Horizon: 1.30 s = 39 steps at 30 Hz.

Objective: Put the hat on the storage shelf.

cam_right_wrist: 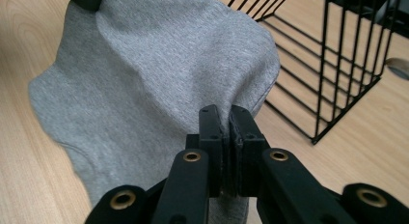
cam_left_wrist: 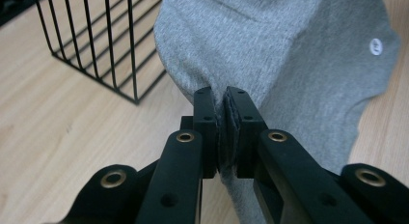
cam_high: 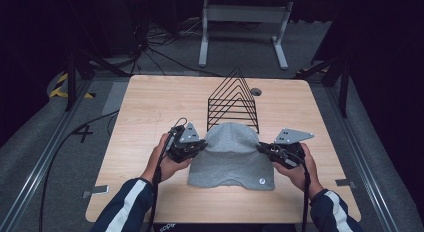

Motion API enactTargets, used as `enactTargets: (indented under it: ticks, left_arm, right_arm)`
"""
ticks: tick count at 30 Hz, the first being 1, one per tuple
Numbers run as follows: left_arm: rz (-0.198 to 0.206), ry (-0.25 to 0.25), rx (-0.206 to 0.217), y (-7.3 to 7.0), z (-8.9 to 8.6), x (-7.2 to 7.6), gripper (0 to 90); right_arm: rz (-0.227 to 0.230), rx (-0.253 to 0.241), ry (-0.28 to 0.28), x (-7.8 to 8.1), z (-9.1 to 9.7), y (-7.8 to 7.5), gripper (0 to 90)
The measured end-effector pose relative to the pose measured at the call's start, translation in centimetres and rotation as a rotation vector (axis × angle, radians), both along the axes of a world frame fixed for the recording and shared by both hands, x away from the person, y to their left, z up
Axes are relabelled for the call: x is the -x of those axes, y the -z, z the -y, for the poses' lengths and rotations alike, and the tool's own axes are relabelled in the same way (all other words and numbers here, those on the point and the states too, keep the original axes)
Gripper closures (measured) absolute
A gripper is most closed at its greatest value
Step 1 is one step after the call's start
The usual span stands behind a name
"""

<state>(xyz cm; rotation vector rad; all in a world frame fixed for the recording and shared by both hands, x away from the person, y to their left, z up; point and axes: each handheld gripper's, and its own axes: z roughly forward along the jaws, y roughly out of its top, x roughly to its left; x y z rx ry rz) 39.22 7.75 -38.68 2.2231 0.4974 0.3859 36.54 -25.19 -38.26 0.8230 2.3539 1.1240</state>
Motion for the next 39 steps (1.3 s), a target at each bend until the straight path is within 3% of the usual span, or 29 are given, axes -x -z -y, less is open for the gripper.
enactTargets:
  ticks: [8, 15, 25, 30, 31, 39]
  left_arm:
    - [0.057, 0.055, -0.008, -3.7, 1.6, -0.1, 84.1]
    - [0.091, 0.076, 0.032, -6.7, 2.4, -0.6, 84.2]
    - [0.152, 0.062, 0.072, -11.2, 3.0, -1.9, 84.2]
    - [0.18, 0.052, 0.079, -13.1, 3.3, -2.6, 84.3]
    - [0.19, 0.044, 0.087, -14.2, 3.4, -3.1, 84.4]
    - [0.22, 0.005, 0.106, -16.8, 3.7, -4.9, 84.4]
  right_arm:
    - [0.056, -0.006, 0.004, 0.2, 0.8, -3.5, 85.1]
    - [0.111, -0.007, 0.014, 0.2, 1.3, -6.9, 85.0]
    - [0.158, -0.04, 0.047, -0.7, 2.5, -10.8, 84.8]
    - [0.201, -0.045, 0.071, -1.3, 2.8, -12.8, 84.9]
    - [0.222, -0.041, 0.077, -1.6, 2.9, -13.8, 85.0]
    - [0.275, -0.046, 0.098, -3.5, 2.9, -16.9, 85.2]
